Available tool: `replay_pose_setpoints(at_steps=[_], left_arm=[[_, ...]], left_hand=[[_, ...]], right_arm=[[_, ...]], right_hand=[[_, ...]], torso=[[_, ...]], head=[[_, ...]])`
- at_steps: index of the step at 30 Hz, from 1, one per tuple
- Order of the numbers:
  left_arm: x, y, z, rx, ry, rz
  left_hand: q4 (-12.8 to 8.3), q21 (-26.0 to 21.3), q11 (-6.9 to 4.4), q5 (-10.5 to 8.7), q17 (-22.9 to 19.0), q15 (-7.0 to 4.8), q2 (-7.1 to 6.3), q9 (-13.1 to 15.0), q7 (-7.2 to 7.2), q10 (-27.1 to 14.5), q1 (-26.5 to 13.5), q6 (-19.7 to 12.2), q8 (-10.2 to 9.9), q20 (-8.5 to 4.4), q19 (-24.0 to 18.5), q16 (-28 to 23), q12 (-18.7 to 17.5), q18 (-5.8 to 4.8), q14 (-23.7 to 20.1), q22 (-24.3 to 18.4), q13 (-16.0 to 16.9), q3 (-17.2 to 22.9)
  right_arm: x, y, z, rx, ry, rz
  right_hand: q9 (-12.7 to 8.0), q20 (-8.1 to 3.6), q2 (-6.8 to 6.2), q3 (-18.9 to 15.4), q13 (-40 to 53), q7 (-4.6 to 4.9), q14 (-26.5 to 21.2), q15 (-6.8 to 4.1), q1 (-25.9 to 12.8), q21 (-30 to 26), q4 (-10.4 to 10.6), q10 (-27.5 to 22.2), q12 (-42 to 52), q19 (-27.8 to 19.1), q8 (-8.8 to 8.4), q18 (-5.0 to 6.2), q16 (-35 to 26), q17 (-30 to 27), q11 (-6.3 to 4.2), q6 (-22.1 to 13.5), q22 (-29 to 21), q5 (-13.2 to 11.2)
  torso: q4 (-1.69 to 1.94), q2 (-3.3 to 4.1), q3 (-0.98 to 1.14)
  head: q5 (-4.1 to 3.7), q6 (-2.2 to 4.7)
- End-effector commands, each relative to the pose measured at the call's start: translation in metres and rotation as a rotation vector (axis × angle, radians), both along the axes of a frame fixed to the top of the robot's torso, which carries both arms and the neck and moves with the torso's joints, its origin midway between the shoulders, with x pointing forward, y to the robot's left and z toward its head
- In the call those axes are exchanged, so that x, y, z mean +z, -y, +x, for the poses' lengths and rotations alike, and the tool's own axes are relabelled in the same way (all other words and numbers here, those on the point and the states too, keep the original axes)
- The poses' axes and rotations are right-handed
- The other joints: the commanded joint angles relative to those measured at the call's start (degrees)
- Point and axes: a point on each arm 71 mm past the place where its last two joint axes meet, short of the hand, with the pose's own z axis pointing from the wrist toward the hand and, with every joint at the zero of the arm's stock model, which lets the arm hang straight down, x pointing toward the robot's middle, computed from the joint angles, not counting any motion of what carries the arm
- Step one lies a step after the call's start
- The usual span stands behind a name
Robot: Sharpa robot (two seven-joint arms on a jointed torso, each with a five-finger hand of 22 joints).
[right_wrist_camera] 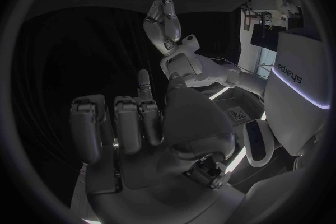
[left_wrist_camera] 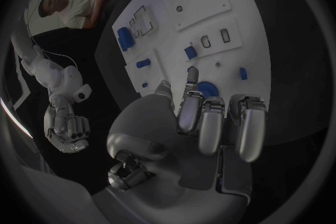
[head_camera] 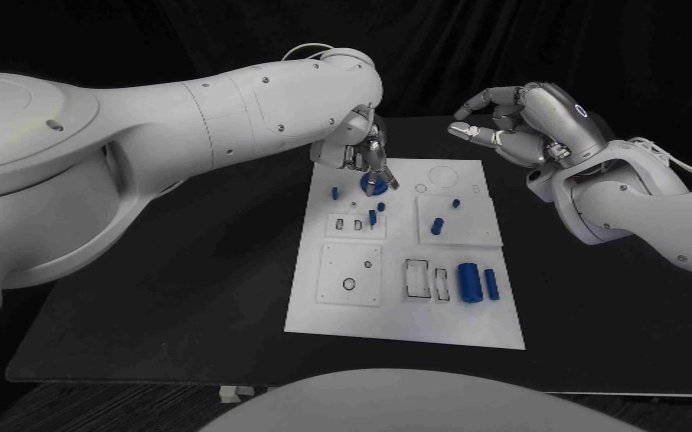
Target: Assemble the parts on the task board
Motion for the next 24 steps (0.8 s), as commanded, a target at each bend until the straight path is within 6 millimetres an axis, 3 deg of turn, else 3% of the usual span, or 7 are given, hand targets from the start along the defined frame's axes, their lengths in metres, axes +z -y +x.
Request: replay_pose_setpoints(at_steps=[1,10,12,17,22,23,24], left_arm=[[-0.006,0.002,0.000,0.040,0.008,-0.026],[-0.016,0.001,-0.001,0.066,0.008,-0.025],[-0.017,0.000,0.000,0.075,0.012,-0.026],[-0.018,-0.004,0.000,0.073,0.018,-0.004],[-0.019,-0.008,0.000,0.061,0.013,0.023],[-0.020,-0.008,0.000,0.058,0.009,0.027],[-0.020,-0.009,0.000,0.055,0.006,0.031]], left_hand=[[-0.2,0.1,-3.40,0.29,15.1,-0.51,-0.23,0.1,-0.06,8.8,0.8,0.5,-0.5,-0.28,1.6,0.1,8.8,-0.58,5.9,8.7,16.5,0.7],[-0.5,0.1,-3.61,0.21,15.1,-0.68,-0.47,0.5,-0.33,8.8,0.7,1.6,-0.4,-0.43,1.7,0.1,8.8,-0.57,5.9,8.8,16.5,1.2],[-0.7,0.0,-3.94,-0.05,15.1,-0.94,-0.78,1.1,-0.71,8.8,0.6,2.7,0.0,-0.64,1.6,0.1,8.8,-0.54,5.9,8.6,16.5,1.6],[-0.7,-0.2,-4.14,-0.70,15.1,-1.15,-1.15,1.9,-0.89,8.8,0.2,3.1,0.1,-0.86,1.4,0.1,8.8,-0.47,5.9,8.3,16.5,1.8],[-1.2,-0.3,-4.75,0.65,15.1,-1.72,-1.86,4.2,-1.52,8.8,-0.2,4.0,1.0,-1.40,1.5,0.1,8.8,-0.46,5.9,8.3,16.5,2.5],[-1.1,-0.3,-4.77,0.28,15.1,-1.79,-1.97,4.5,-1.52,8.8,-0.4,3.8,1.0,-1.46,1.5,0.1,8.8,-0.46,5.9,8.3,16.5,2.6],[-0.9,-0.4,-4.76,-1.79,15.1,-1.79,-1.97,5.2,-1.41,8.8,-0.9,3.3,0.9,-1.53,1.5,0.1,8.8,-0.47,5.9,8.3,16.5,2.7]], right_arm=[[-0.002,0.001,0.002,-0.021,-0.026,-0.002],[-0.002,0.002,0.002,-0.027,-0.027,-0.003],[-0.003,0.003,0.002,-0.029,-0.030,-0.003],[-0.004,0.004,0.003,-0.033,-0.035,-0.006],[-0.006,0.005,0.003,-0.035,-0.044,-0.010],[-0.007,0.005,0.003,-0.035,-0.046,-0.011],[-0.007,0.005,0.003,-0.035,-0.048,-0.011]], right_hand=[[-0.1,0.02,-0.02,-0.2,15.1,0.23,6.0,0.05,0.8,0.2,0.0,6.0,0.2,6.0,-0.29,-0.44,0.1,15.1,-0.08,0.2,15.1,-0.1],[-0.1,0.03,-0.03,-0.2,15.1,0.22,6.0,0.05,1.1,0.2,-0.1,6.0,0.2,6.0,-0.27,-0.44,0.1,15.1,-0.09,0.3,15.1,0.1],[-0.1,0.03,-0.03,-0.2,15.1,0.21,6.0,0.05,1.1,0.2,-0.1,6.0,0.2,6.0,-0.25,-0.44,0.1,15.1,-0.09,0.4,15.1,0.1],[-0.1,0.03,-0.03,-0.2,15.1,0.20,6.0,0.05,1.2,0.2,-0.1,6.0,0.2,6.0,-0.24,-0.44,0.1,15.1,-0.09,0.4,15.1,0.2],[-0.2,0.00,0.06,-0.3,15.1,0.12,6.0,0.01,1.8,0.2,0.0,6.0,0.2,6.0,-0.12,-0.44,0.1,15.1,-0.16,0.8,15.1,1.1],[-0.2,0.00,0.06,-0.3,15.1,0.12,6.0,0.01,1.8,0.2,0.0,6.0,0.2,6.0,-0.12,-0.44,0.1,15.1,-0.16,0.8,15.1,1.1],[-0.2,0.00,0.07,-0.3,15.1,0.12,6.0,0.01,1.8,0.2,0.0,6.0,0.2,6.0,-0.12,-0.44,0.1,15.1,-0.16,0.8,15.1,1.1]], torso=[[-0.04,-0.40,0.28],[0.09,-0.85,0.46],[-0.08,-0.92,0.36],[-0.06,-1.03,0.17],[-0.11,-1.01,0.03],[-0.11,-1.01,0.02],[-0.11,-1.03,0.00]], head=[[0.01,-0.01],[-0.46,-0.01],[-0.28,-0.01],[-0.31,-0.01],[-0.20,-0.01],[-0.15,-0.01],[-0.05,-0.01]])
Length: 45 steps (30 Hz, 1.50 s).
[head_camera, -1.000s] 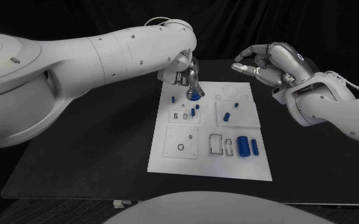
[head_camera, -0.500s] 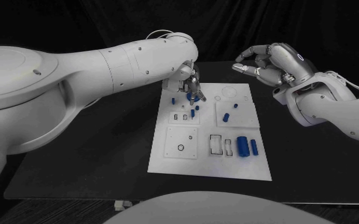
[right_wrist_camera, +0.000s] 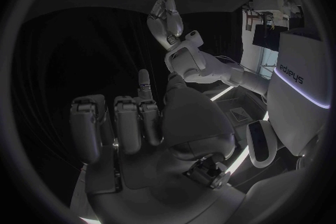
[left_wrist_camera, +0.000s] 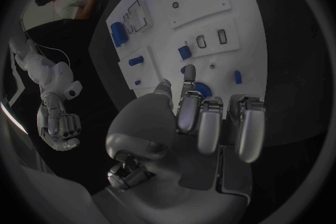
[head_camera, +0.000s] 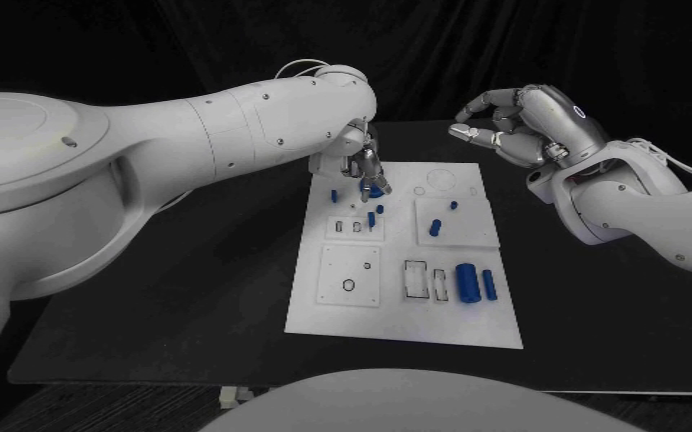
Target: Assemble the parts on the task board
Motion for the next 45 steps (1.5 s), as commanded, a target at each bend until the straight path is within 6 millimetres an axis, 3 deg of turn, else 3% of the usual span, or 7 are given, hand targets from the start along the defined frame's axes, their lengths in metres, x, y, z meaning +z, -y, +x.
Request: replay_pose_setpoints(at_steps=[1,6,20,22,31,38,45], left_arm=[[-0.002,-0.001,-0.002,-0.017,-0.009,0.025],[-0.005,-0.002,-0.003,-0.021,-0.016,0.029],[-0.017,-0.005,-0.006,-0.020,-0.036,0.022],[-0.018,-0.005,-0.007,-0.019,-0.039,0.021],[-0.026,-0.006,-0.008,-0.015,-0.050,0.012],[-0.028,-0.005,-0.009,-0.016,-0.052,0.005],[-0.030,-0.005,-0.009,-0.017,-0.055,0.000]], left_hand=[[0.5,-0.4,-3.12,-3.54,15.1,-0.31,-0.39,1.4,0.20,8.9,-1.0,-0.7,0.1,-0.54,1.4,0.1,8.8,-0.46,5.9,8.3,16.5,0.4],[1.1,-0.5,-3.08,-5.14,15.1,-0.30,-0.37,2.9,0.23,8.9,-2.3,-0.9,0.0,-0.53,1.4,0.1,8.8,-0.45,5.9,8.2,16.5,0.6],[1.4,-0.7,-2.77,-5.07,15.1,-0.09,-0.49,3.9,0.64,8.9,-3.1,-2.5,-1.1,-0.40,1.2,0.1,8.8,-0.37,5.9,8.0,16.5,1.0],[1.5,-0.7,-2.75,-5.14,15.1,-0.07,-0.50,3.9,0.68,8.9,-3.2,-2.6,-1.2,-0.38,1.2,0.1,8.8,-0.38,5.9,8.0,16.5,1.0],[2.3,-0.8,-2.49,-6.75,15.1,0.19,-0.64,4.5,0.92,8.9,-4.6,-2.8,-1.9,-0.12,1.2,0.1,8.8,-0.36,5.9,7.9,16.5,1.0],[2.3,-0.8,-2.49,-6.65,15.1,0.20,-0.62,4.6,0.90,8.9,-4.6,-2.7,-1.9,-0.10,1.3,0.1,8.8,-0.38,5.9,8.0,16.5,1.1],[2.1,-0.8,-2.50,-6.21,15.1,0.21,-0.64,4.7,0.89,8.9,-4.4,-2.7,-2.0,-0.08,1.3,0.1,8.8,-0.38,5.9,8.0,16.5,1.3]], right_arm=[[-0.004,0.001,0.001,-0.015,-0.023,-0.003],[-0.007,0.001,0.001,-0.016,-0.030,-0.006],[-0.010,0.000,0.002,-0.011,-0.046,-0.012],[-0.011,0.000,0.002,-0.011,-0.048,-0.013],[-0.012,0.000,0.002,-0.011,-0.058,-0.017],[-0.013,0.000,0.002,-0.010,-0.063,-0.019],[-0.013,0.000,0.002,-0.011,-0.068,-0.021]], right_hand=[[-0.1,0.00,0.00,-0.3,15.1,0.12,6.0,0.01,0.4,0.2,0.0,6.0,0.2,6.0,-0.12,-0.44,0.1,15.1,-0.16,0.4,15.1,0.2],[-0.1,0.00,0.00,-0.3,15.1,0.12,6.0,0.01,0.4,0.2,0.0,6.0,0.2,6.0,-0.12,-0.44,0.1,15.1,-0.16,0.4,15.1,0.2],[-0.1,0.00,0.00,-0.3,15.1,0.11,6.0,0.00,0.4,0.2,0.1,6.0,0.2,6.0,-0.11,-0.44,0.1,15.1,-0.17,0.4,15.1,0.2],[-0.1,0.00,0.00,-0.3,15.1,0.11,6.0,0.00,0.4,0.2,0.1,6.0,0.2,6.0,-0.11,-0.44,0.1,15.1,-0.17,0.4,15.1,0.2],[-0.1,0.00,-0.01,-0.4,15.1,0.11,6.0,-0.01,0.4,0.2,0.1,6.0,0.2,6.0,-0.11,-0.44,0.1,15.1,-0.17,0.4,15.1,0.2],[-0.1,0.00,-0.01,-0.4,15.1,0.11,6.0,-0.01,0.4,0.2,0.1,6.0,0.2,6.0,-0.11,-0.44,0.1,15.1,-0.17,0.4,15.1,0.2],[-0.1,-0.01,0.00,-0.5,15.1,0.10,6.0,-0.01,0.4,0.2,0.2,6.0,0.2,6.0,-0.10,-0.44,0.1,15.1,-0.18,0.5,15.1,0.2]], torso=[[0.01,-0.06,-0.14],[0.07,-0.08,-0.20],[0.18,-0.41,-0.15],[0.21,-0.38,-0.28],[0.17,-0.46,-0.34],[0.08,-0.44,-0.51],[0.14,-0.46,-0.52]], head=[[0.14,-0.01],[0.31,-0.01],[0.26,-0.01],[0.20,-0.01],[0.22,-0.01],[0.42,-0.01],[0.28,-0.01]])
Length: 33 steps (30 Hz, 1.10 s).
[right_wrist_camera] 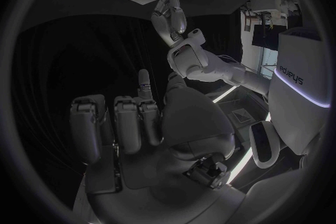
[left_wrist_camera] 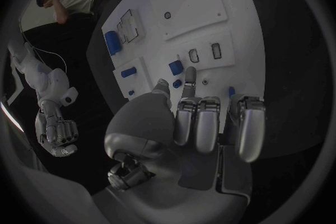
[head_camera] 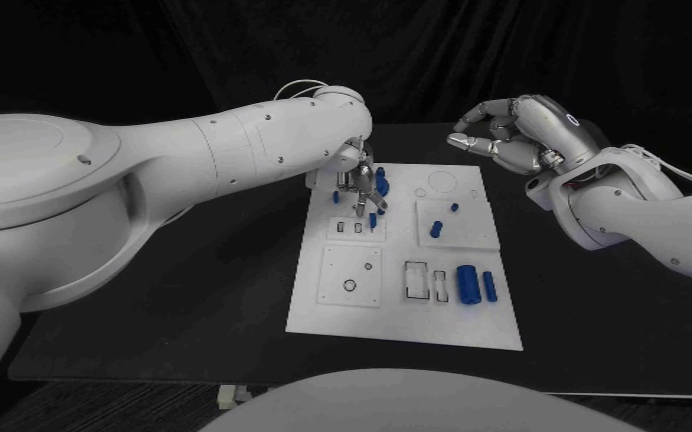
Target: Assemble the parts on the task board
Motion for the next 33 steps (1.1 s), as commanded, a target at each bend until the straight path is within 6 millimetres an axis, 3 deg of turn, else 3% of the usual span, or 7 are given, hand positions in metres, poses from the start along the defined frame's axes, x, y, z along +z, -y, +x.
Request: replay_pose_setpoints(at_steps=[1,12,33], left_arm=[[-0.0017,0.0034,-0.0013,-0.013,-0.006,-0.023],[-0.0044,0.0060,-0.0028,-0.021,-0.014,-0.026],[-0.0104,0.0063,-0.0043,-0.021,-0.028,-0.022]], left_hand=[[0.0,-0.3,0.23,0.49,15.1,0.38,-0.07,0.1,-0.13,6.0,-0.1,-0.2,-0.3,-0.08,1.3,0.1,0.1,-0.39,5.9,8.1,15.1,0.3],[-1.3,-0.4,0.15,2.23,15.1,0.32,-0.49,0.7,-0.26,6.0,1.0,0.1,-0.8,-0.09,1.3,0.1,0.1,-0.37,5.9,8.1,15.1,1.4],[-2.5,-0.5,0.08,3.13,15.1,0.26,-0.66,1.1,-0.31,6.0,2.0,0.3,-1.3,-0.14,1.2,0.1,0.1,-0.35,5.9,8.0,15.1,2.5]], right_arm=[[-0.0018,0.0004,0.0007,-0.013,-0.018,-0.003],[-0.0029,-0.0007,0.0012,-0.011,-0.025,-0.005],[-0.0036,0.0003,0.0014,-0.013,-0.032,-0.008]], right_hand=[[-0.1,-0.01,0.00,-0.3,15.1,0.10,6.0,-0.01,0.4,0.2,0.0,6.0,0.2,6.0,-0.10,-0.45,0.1,15.1,-0.18,0.5,15.1,0.2],[-0.1,-0.01,0.00,-0.3,15.1,0.09,6.0,-0.01,0.4,0.2,0.0,6.0,0.2,6.0,-0.10,-0.45,0.1,15.1,-0.18,0.5,15.1,0.1],[-0.1,-0.01,0.00,-0.3,15.1,0.09,6.0,-0.02,0.5,0.2,0.0,6.0,0.2,6.0,-0.09,-0.45,0.1,15.1,-0.19,0.5,15.1,0.1]], torso=[[0.01,-0.02,-0.01],[-0.01,-0.17,-0.01],[0.04,-0.24,-0.09]], head=[[-0.06,-0.01],[-0.06,-0.01],[-0.16,-0.01]])
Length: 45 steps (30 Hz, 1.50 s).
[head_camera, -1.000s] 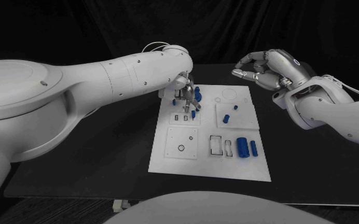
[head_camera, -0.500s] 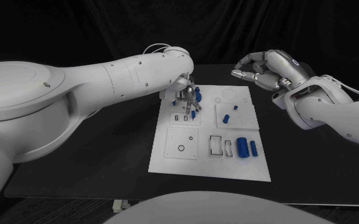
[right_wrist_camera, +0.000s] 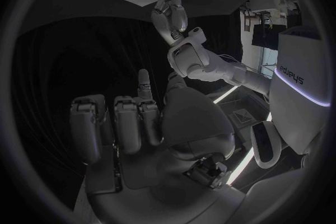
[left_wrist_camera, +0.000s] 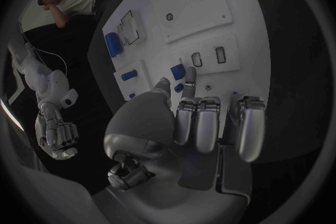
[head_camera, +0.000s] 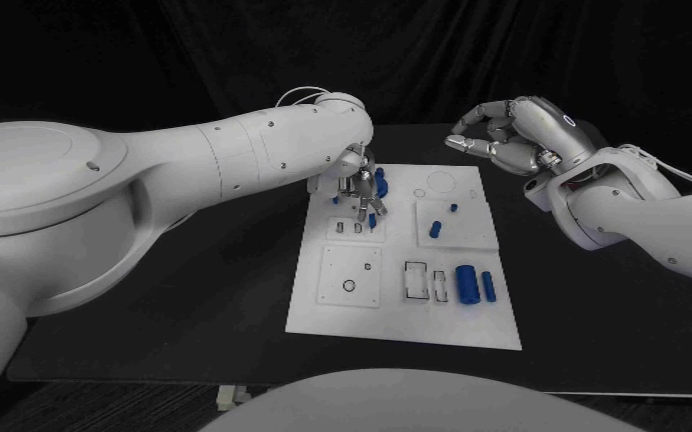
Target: Assemble the parts on the task board
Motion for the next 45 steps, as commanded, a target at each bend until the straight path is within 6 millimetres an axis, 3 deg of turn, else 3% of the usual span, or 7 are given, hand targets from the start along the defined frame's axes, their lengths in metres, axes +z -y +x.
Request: replay_pose_setpoints(at_steps=[1,20,45], left_arm=[[-0.0014,0.0028,-0.0015,-0.015,-0.013,-0.013],[-0.0045,0.0042,-0.0032,-0.025,-0.027,-0.010],[-0.0059,0.0048,-0.0033,-0.029,-0.033,-0.014]], left_hand=[[-0.2,-0.3,0.08,0.19,15.1,0.26,0.19,0.1,-0.09,6.0,0.5,0.1,-0.3,-0.14,1.2,0.1,0.1,-0.35,5.9,8.0,15.1,0.2],[-0.9,-0.5,0.02,1.19,15.1,0.20,0.05,0.3,-0.14,6.0,1.0,0.2,-0.7,-0.20,1.0,0.1,0.1,-0.27,5.9,7.7,15.1,0.9],[-2.9,-0.4,-0.41,4.46,15.1,-0.19,-0.81,1.3,-0.61,6.0,1.8,1.2,-1.3,-0.54,1.4,0.1,0.1,-0.37,5.9,8.2,15.1,2.8]], right_arm=[[-0.0015,0.0008,0.0006,-0.014,-0.014,-0.002],[-0.0024,0.0008,0.0012,-0.014,-0.020,-0.005],[-0.0041,0.0002,0.0018,-0.011,-0.025,-0.008]], right_hand=[[-0.1,-0.01,0.01,-0.3,15.1,-0.12,6.0,-0.02,0.5,0.2,0.0,6.0,0.2,6.0,-0.09,-0.45,0.1,15.1,-0.19,0.3,15.1,0.1],[-0.1,-0.03,0.05,-0.4,15.1,-0.16,6.0,-0.04,0.6,0.2,0.0,6.0,0.2,6.0,-0.05,-0.45,0.1,15.1,-0.21,0.5,15.1,0.0],[-0.1,-0.07,0.42,-0.8,15.1,-0.24,6.0,-0.10,0.2,0.2,0.3,6.0,0.2,6.0,0.05,-0.45,0.1,15.1,-0.28,0.9,15.1,-0.5]], torso=[[0.03,-0.01,-0.04],[0.01,-0.06,-0.01],[-0.05,-0.01,-0.08]], head=[[0.01,-0.01],[-0.19,-0.01],[-0.32,-0.01]])
